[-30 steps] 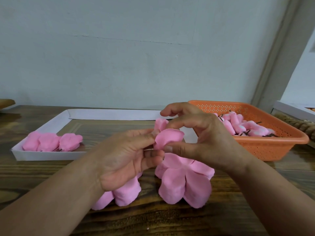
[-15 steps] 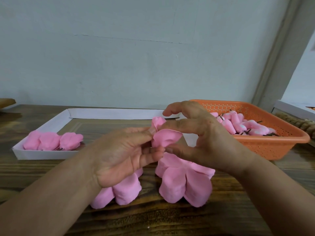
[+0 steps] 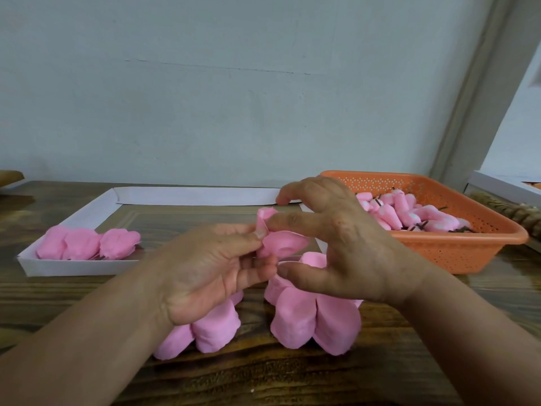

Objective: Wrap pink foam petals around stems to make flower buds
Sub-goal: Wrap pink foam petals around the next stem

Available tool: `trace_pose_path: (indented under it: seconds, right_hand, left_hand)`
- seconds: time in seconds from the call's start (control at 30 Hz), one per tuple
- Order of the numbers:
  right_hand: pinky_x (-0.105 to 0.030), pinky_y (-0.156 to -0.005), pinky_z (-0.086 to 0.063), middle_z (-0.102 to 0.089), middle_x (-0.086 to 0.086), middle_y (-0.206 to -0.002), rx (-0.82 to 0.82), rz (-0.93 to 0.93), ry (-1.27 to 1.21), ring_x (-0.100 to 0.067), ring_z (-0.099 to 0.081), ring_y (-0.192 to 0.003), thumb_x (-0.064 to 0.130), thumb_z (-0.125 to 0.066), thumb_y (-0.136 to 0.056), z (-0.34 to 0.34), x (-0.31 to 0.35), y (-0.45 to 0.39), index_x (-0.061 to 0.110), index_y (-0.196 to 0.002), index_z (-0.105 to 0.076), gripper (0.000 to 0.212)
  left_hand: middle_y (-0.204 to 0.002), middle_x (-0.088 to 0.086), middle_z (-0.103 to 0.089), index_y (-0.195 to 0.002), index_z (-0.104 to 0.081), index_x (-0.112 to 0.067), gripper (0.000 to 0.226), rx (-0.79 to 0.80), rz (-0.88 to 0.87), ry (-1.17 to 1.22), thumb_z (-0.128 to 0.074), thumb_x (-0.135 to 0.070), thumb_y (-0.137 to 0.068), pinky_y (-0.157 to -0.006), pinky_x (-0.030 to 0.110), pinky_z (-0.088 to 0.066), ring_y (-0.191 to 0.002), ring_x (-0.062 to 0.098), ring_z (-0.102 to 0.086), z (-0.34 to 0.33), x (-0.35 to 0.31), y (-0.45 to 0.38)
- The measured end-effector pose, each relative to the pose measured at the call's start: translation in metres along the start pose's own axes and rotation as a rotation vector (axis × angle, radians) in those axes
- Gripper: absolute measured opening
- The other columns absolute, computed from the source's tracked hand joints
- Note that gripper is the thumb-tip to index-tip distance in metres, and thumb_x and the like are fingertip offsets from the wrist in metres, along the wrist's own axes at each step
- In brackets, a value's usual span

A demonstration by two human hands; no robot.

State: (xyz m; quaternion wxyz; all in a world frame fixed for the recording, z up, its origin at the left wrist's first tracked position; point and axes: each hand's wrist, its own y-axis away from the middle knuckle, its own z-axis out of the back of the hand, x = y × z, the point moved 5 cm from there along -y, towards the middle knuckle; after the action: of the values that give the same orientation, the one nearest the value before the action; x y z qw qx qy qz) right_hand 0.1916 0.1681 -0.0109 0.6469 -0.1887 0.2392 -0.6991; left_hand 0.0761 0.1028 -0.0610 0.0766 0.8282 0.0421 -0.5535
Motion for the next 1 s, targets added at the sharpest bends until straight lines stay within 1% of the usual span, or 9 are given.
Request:
trace_pose_path:
  seconds: [0.1,0.17,0.3,0.4,0.57,0.7,0.87,0.93,1.0]
  right_hand:
    - [-0.044,-0.091,-0.04,-0.057,-0.007,-0.113,0.03,-0.039,-0.142,-0.022,-0.054,-0.103,0.045,-0.062,-0.076,0.0008,-0.0009,-0.0012,0.016,-0.11,-0.07,0.045]
    - [-0.04,-0.093,-0.039,-0.056,-0.006,-0.11,0.039,-0.051,-0.215,-0.02,-0.054,-0.102,0.047,-0.056,-0.078,0.001,-0.0005,-0.002,0.015,-0.107,-0.071,0.045]
    - [-0.034,-0.094,-0.037,-0.057,-0.001,-0.108,0.01,-0.117,-0.304,-0.016,-0.052,-0.103,0.035,-0.067,-0.075,0.0026,-0.0025,-0.0021,0.016,-0.102,-0.073,0.034]
    - [-0.026,-0.09,-0.038,-0.058,0.001,-0.105,-0.024,-0.155,-0.357,-0.014,-0.052,-0.101,0.027,-0.071,-0.07,0.0041,-0.0046,-0.0016,0.014,-0.096,-0.074,0.03]
    - [-0.032,-0.085,-0.041,-0.058,0.0,-0.097,-0.037,-0.127,-0.333,-0.019,-0.054,-0.096,0.027,-0.073,-0.069,0.0031,-0.0031,-0.0021,0.013,-0.086,-0.074,0.022]
    - [-0.032,-0.082,-0.041,-0.061,0.0,-0.09,-0.066,-0.061,-0.311,-0.018,-0.055,-0.087,0.021,-0.073,-0.071,0.0051,-0.0002,-0.0027,0.012,-0.084,-0.073,0.015]
    - [-0.034,-0.084,-0.044,-0.068,0.004,-0.095,-0.058,-0.008,-0.302,-0.017,-0.059,-0.088,0.013,-0.071,-0.072,0.0064,0.0041,-0.0038,0.013,-0.102,-0.07,0.029]
    - [-0.037,-0.084,-0.044,-0.07,0.0,-0.092,-0.028,0.002,-0.302,-0.019,-0.06,-0.086,0.014,-0.071,-0.073,0.0045,0.0047,-0.0045,0.013,-0.099,-0.072,0.026]
    - [-0.035,-0.083,-0.044,-0.069,0.0,-0.087,-0.016,-0.03,-0.336,-0.016,-0.059,-0.084,0.017,-0.069,-0.074,0.0042,0.0026,-0.0047,0.012,-0.092,-0.073,0.019]
  left_hand:
    - [-0.078,0.008,-0.066,-0.083,-0.077,-0.006,0.021,0.002,0.005,-0.026,-0.063,-0.015,-0.072,-0.059,0.019,-0.057,-0.065,0.01,-0.062,-0.0009,0.0003,-0.0002]
    - [-0.08,0.009,-0.065,-0.083,-0.075,-0.003,0.018,-0.027,0.017,-0.025,-0.061,-0.011,-0.074,-0.059,0.019,-0.057,-0.065,0.01,-0.061,-0.0007,0.0019,-0.0002]
    - [-0.061,0.008,-0.059,-0.081,-0.069,0.002,0.012,-0.087,0.016,-0.032,-0.059,-0.003,-0.076,-0.044,0.016,-0.05,-0.048,0.008,-0.055,-0.0034,0.0014,0.0023]
    - [-0.056,0.008,-0.054,-0.094,-0.06,0.004,0.012,-0.15,0.022,-0.03,-0.052,0.004,-0.086,-0.04,0.015,-0.047,-0.043,0.01,-0.052,-0.0017,0.0004,0.0026]
    - [-0.055,0.006,-0.052,-0.102,-0.058,0.002,0.016,-0.213,0.01,-0.049,-0.051,0.001,-0.088,-0.038,0.015,-0.045,-0.042,0.009,-0.05,0.0004,-0.0004,0.0019]
    - [-0.055,0.005,-0.051,-0.102,-0.059,0.002,0.014,-0.236,0.0,-0.072,-0.052,-0.002,-0.09,-0.037,0.014,-0.044,-0.041,0.008,-0.05,-0.0001,-0.0012,0.0028]
    - [-0.057,0.006,-0.05,-0.095,-0.062,0.001,0.01,-0.24,0.016,-0.122,-0.053,-0.001,-0.09,-0.036,0.014,-0.042,-0.041,0.008,-0.05,-0.0008,-0.0022,0.0052]
    - [-0.059,0.005,-0.05,-0.086,-0.066,-0.001,0.007,-0.204,0.016,-0.16,-0.059,-0.002,-0.086,-0.037,0.014,-0.042,-0.042,0.007,-0.049,-0.0033,-0.002,0.0059]
    - [-0.06,0.004,-0.052,-0.076,-0.07,-0.004,0.007,-0.16,0.015,-0.189,-0.065,-0.004,-0.079,-0.039,0.014,-0.042,-0.044,0.007,-0.048,-0.0056,-0.0013,0.0065]
